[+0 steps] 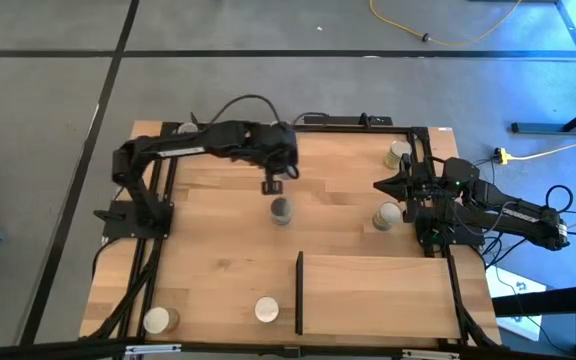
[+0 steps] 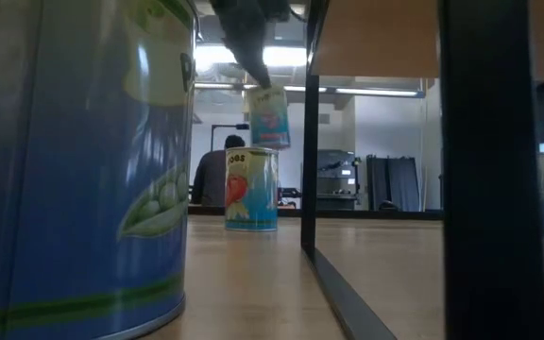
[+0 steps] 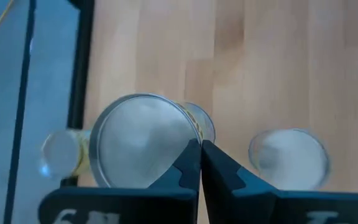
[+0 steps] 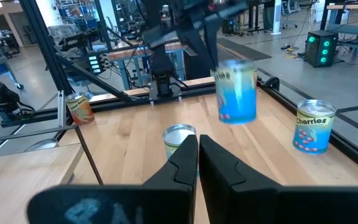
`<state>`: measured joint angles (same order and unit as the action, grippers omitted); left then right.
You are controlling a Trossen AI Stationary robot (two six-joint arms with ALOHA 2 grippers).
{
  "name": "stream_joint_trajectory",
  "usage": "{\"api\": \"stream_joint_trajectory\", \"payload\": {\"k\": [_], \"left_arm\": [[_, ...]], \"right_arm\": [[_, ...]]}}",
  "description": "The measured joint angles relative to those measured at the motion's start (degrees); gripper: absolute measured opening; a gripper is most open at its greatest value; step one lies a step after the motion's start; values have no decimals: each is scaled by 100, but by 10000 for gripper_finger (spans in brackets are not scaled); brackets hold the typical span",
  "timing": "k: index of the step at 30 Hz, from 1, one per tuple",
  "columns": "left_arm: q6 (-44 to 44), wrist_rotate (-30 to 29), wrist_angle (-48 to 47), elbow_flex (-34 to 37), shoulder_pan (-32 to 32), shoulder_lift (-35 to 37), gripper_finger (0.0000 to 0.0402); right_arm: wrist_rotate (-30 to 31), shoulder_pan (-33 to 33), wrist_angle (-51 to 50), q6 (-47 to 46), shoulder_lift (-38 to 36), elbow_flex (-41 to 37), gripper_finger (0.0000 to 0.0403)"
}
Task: Pick and place cans onto a shelf
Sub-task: Put the bottom canned cherries can on the shelf
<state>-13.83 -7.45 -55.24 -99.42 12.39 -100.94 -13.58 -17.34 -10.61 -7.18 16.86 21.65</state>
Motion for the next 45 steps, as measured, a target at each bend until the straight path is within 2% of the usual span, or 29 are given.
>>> {"api": "stream_joint_trajectory", "payload": {"k": [5, 11, 22, 31, 41, 45], "left_arm": [[-231, 3, 73, 2, 40, -532, 0], [-390, 241, 337, 2, 30, -1028, 0], [-478, 567, 521, 2, 18, -1497, 2], [-352, 536, 591, 0, 18, -1594, 3], [-317, 545, 697, 0, 18, -1594, 53], [-281, 493, 692, 2, 16, -1577, 58]], "right_arm": [[-59, 0, -8, 58, 0, 0, 18], [-602, 2, -21, 432, 0, 0, 18], [-648, 0, -144, 427, 0, 0, 18], [-650, 0, -127, 14, 1, 0, 18], [-648, 0, -127, 165, 0, 0, 18], [-276, -1, -127, 168, 0, 0, 18]]}}
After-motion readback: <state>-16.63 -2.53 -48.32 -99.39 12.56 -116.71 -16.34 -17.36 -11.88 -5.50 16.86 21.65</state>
